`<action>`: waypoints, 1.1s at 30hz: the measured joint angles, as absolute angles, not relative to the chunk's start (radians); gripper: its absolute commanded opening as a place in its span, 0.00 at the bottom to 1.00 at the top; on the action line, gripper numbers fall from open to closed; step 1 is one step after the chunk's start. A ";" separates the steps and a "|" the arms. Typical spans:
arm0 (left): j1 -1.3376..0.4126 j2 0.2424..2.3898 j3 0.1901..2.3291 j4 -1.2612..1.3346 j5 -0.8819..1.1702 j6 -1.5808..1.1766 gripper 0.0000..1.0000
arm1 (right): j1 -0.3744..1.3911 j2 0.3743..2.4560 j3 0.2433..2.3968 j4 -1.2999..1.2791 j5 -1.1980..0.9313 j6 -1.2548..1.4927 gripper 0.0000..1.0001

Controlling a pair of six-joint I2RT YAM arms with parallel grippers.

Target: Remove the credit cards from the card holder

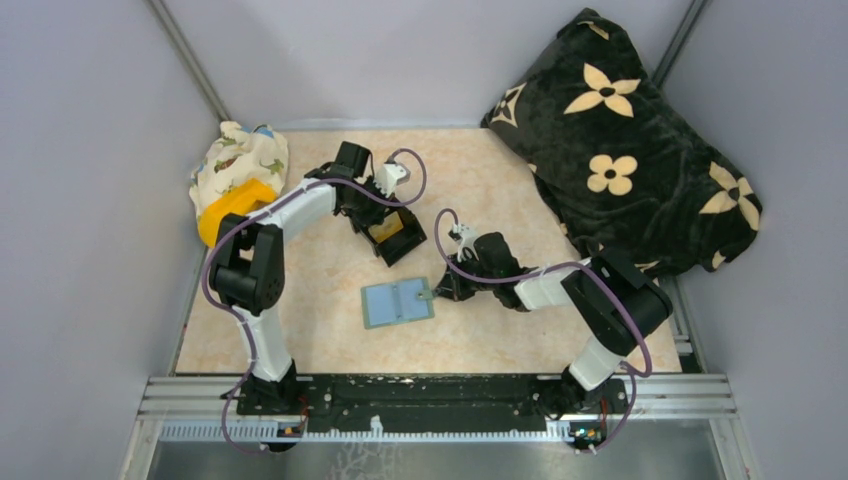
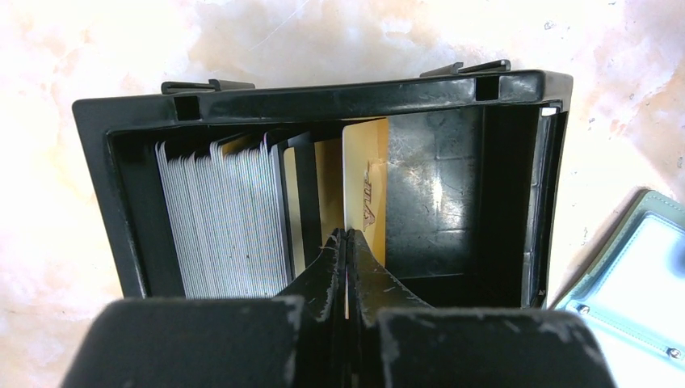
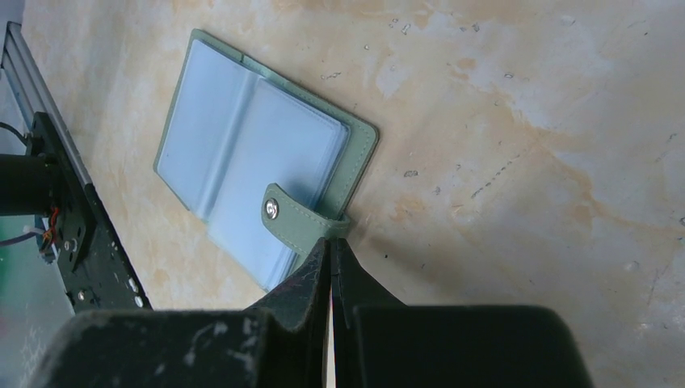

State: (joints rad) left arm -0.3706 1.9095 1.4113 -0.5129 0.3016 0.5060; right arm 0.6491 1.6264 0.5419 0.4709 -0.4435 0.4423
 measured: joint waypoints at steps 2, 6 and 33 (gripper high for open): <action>-0.371 1.909 1.411 -0.513 0.297 0.506 0.00 | 0.649 1.626 0.542 0.473 -0.444 0.442 0.00; -0.371 1.909 1.411 -0.513 0.289 0.507 0.00 | 0.647 1.632 0.542 0.479 -0.450 0.446 0.00; -0.377 1.889 1.381 -0.497 0.178 0.495 0.17 | 0.646 1.633 0.542 0.487 -0.466 0.449 0.00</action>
State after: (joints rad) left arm -0.3767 1.8889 1.3808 -0.4973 0.1783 0.4946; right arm 0.6456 1.6329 0.5419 0.4866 -0.4660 0.4488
